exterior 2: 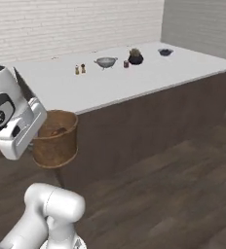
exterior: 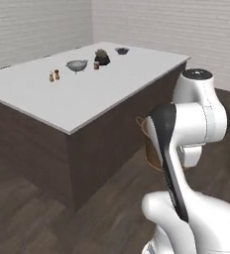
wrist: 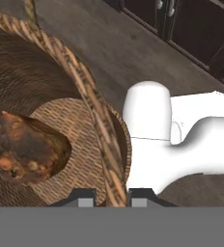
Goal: Open the cabinet, pick up the bread from the cabinet and place it in the basket. Then move the basket to the dining counter.
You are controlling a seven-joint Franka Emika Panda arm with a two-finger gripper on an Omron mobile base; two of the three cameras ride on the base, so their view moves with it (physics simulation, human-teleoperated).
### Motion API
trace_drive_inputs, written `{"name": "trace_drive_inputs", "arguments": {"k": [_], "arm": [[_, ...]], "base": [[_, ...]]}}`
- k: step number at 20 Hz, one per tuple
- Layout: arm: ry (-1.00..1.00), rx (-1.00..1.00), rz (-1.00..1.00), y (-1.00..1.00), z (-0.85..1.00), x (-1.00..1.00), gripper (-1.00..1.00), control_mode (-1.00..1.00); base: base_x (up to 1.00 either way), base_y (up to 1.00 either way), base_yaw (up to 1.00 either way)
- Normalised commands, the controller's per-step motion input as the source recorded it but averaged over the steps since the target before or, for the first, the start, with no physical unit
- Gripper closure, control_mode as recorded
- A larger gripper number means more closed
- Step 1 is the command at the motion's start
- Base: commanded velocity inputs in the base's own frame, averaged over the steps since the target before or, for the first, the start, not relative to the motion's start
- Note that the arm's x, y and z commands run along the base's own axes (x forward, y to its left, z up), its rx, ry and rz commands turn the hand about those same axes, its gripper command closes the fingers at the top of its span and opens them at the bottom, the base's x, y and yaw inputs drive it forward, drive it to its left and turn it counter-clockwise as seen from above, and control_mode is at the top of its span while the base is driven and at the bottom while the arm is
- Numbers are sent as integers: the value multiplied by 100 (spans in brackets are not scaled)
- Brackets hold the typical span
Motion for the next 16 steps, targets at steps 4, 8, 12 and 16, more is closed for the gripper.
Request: {"name": "trace_drive_inputs", "arguments": {"k": [4, 8, 12, 16], "arm": [[0, 0, 0, 0, 0, 0, 100, 100], [0, 0, 0, 0, 0, 0, 100, 100], [0, 0, 0, 0, 0, 0, 100, 100], [0, 0, 0, 0, 0, 0, 100, 100]], "base": [[95, -100, 51], [100, -87, 55], [100, -69, 55], [100, -70, 55]]}}
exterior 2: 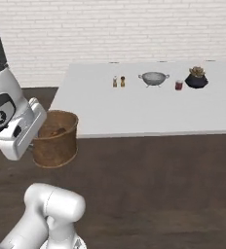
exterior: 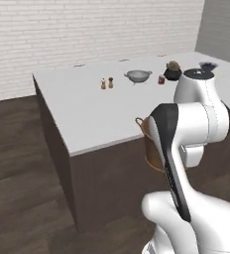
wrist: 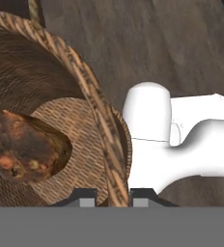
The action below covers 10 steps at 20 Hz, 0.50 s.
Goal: Open the cabinet, pick up the bread from the cabinet and place it in the basket. Then move the basket to the dining counter.
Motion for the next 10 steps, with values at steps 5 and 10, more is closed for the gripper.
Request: {"name": "trace_drive_inputs", "arguments": {"k": [5, 10], "arm": [[0, 0, 0, 0, 0, 0, 100, 100], [0, 0, 0, 0, 0, 0, 100, 100]], "base": [[96, -32, 45], [48, -6, 19]]}}
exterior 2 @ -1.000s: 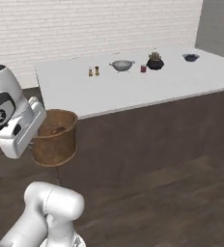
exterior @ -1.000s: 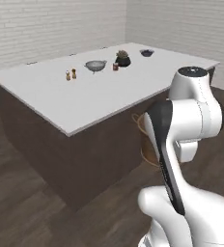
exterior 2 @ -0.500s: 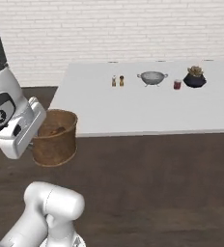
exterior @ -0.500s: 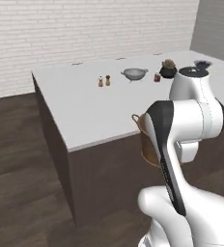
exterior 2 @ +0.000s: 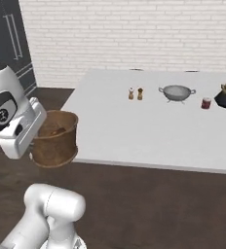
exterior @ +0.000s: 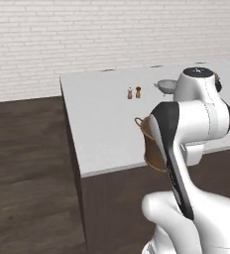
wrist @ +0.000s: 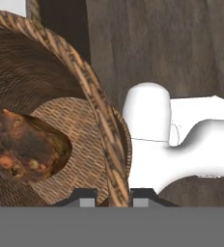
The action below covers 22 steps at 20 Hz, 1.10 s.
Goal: Open the cabinet, pick up the bread from the cabinet and place it in the basket. Then move the basket to the dining counter.
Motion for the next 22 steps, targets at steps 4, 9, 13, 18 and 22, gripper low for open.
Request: {"name": "trace_drive_inputs", "arguments": {"k": [4, 9, 13, 18, 22], "arm": [[0, 0, 0, 0, 0, 0, 100, 100], [0, 0, 0, 0, 0, 0, 100, 100], [0, 0, 0, 0, 0, 0, 100, 100], [0, 0, 0, 0, 0, 0, 100, 100], [0, 5, 20, -35, -1, 49, 100, -100]], "base": [[54, -21, 14], [46, -37, 20], [45, -40, 19], [82, -43, 25], [21, -12, 7]]}}
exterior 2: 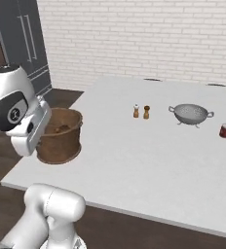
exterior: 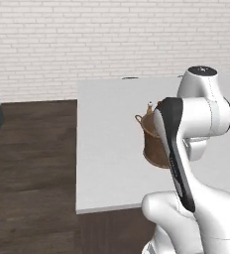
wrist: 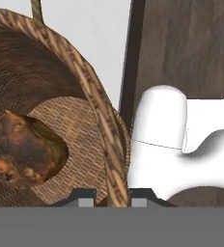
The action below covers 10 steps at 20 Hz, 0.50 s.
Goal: Open the cabinet, pick up the bread from the cabinet and place it in the basket. Then move the basket to the dining counter.
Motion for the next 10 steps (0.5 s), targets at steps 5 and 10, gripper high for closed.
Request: {"name": "trace_drive_inputs", "arguments": {"k": [5, 10], "arm": [[0, 7, 27, -54, -22, 87, 100, -100], [0, 2, 26, -47, -48, 100, 100, -100]], "base": [[0, 0, 0], [0, 0, 0]]}}
